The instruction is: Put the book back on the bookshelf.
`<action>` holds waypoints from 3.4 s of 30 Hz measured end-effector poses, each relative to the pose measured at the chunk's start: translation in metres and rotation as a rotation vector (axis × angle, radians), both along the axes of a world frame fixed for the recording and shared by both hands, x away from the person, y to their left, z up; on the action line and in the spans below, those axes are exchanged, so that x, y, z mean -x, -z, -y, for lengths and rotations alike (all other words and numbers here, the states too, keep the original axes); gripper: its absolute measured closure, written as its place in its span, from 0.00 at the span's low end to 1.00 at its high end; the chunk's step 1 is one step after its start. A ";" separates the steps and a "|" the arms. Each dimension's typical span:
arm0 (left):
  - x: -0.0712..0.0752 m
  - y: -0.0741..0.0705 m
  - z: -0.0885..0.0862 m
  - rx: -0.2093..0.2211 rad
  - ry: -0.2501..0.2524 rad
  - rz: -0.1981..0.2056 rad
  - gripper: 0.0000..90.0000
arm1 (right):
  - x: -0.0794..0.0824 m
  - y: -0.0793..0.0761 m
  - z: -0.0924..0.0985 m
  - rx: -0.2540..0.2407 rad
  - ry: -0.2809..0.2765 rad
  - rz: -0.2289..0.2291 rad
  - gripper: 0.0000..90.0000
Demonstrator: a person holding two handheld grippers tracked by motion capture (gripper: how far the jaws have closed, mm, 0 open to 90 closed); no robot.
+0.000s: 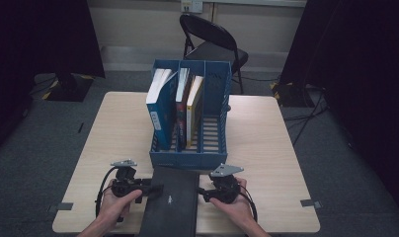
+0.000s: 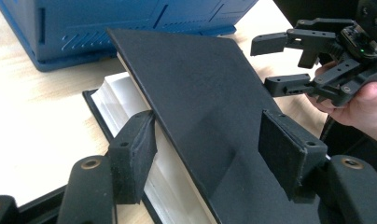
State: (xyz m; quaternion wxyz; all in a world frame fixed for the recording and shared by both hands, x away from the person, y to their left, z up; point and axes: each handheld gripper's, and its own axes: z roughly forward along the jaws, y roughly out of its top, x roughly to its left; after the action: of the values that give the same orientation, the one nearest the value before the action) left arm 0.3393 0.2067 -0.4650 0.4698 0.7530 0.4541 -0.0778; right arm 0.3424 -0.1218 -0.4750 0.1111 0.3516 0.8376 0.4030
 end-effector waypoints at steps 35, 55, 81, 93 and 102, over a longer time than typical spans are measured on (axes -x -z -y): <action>-0.027 0.013 0.037 0.133 0.184 -0.156 0.64 | 0.015 -0.010 -0.004 -0.028 -0.079 -0.016 0.29; -0.006 -0.006 0.039 0.106 0.226 0.016 0.67 | 0.009 -0.005 -0.006 -0.180 -0.139 -0.154 0.15; 0.007 -0.017 0.041 0.088 0.288 0.138 0.68 | -0.007 0.007 -0.007 -0.325 -0.214 -0.359 0.09; 0.010 -0.034 0.040 0.127 0.314 0.216 0.74 | 0.001 -0.026 -0.006 -0.282 -0.224 -0.219 0.20; 0.008 -0.051 0.050 0.115 0.318 0.286 0.75 | 0.002 -0.045 0.004 -0.290 -0.212 -0.147 0.24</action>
State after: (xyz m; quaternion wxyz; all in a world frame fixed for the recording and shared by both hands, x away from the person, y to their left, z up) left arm 0.3312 0.1565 -0.4139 0.5533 0.7905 0.2532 -0.0691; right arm 0.3407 -0.1254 -0.4301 -0.0454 0.3021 0.8089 0.5024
